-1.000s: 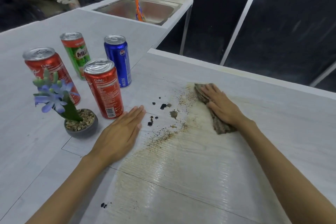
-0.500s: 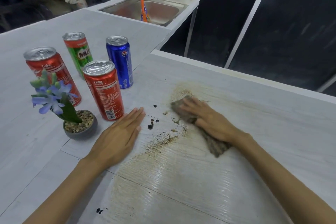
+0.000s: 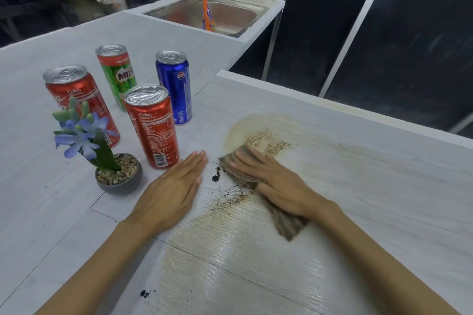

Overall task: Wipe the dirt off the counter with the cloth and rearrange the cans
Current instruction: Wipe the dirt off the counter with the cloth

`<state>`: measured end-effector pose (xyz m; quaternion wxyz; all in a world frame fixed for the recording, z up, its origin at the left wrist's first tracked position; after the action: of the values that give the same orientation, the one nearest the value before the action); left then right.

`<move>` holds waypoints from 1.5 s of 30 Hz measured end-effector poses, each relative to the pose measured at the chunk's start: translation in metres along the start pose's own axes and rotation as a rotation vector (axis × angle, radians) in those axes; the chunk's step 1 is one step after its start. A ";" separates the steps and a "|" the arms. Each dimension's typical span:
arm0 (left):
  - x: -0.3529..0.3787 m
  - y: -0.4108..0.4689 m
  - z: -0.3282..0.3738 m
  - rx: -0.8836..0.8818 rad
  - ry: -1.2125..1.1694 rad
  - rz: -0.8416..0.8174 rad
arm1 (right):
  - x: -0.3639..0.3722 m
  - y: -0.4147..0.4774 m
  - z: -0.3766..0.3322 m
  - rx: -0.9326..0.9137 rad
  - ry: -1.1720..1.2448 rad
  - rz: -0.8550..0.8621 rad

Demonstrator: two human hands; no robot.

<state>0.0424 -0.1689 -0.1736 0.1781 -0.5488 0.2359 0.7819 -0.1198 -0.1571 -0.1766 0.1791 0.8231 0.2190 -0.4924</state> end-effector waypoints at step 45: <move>-0.002 0.002 -0.003 -0.008 -0.020 0.032 | 0.016 0.012 -0.031 0.108 -0.045 0.002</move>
<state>0.0445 -0.1725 -0.1728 0.1658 -0.5379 0.2396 0.7911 -0.0838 -0.1489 -0.1765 0.1399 0.8205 0.1873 -0.5217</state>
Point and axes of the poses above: each hand's wrist, its own y-axis towards the middle knuckle, its own x-axis out of the palm, z = x × y, the point moved 9 cm from there along y, towards the middle knuckle, and after that the axes turned 3 degrees about y, right-handed, at the moved point
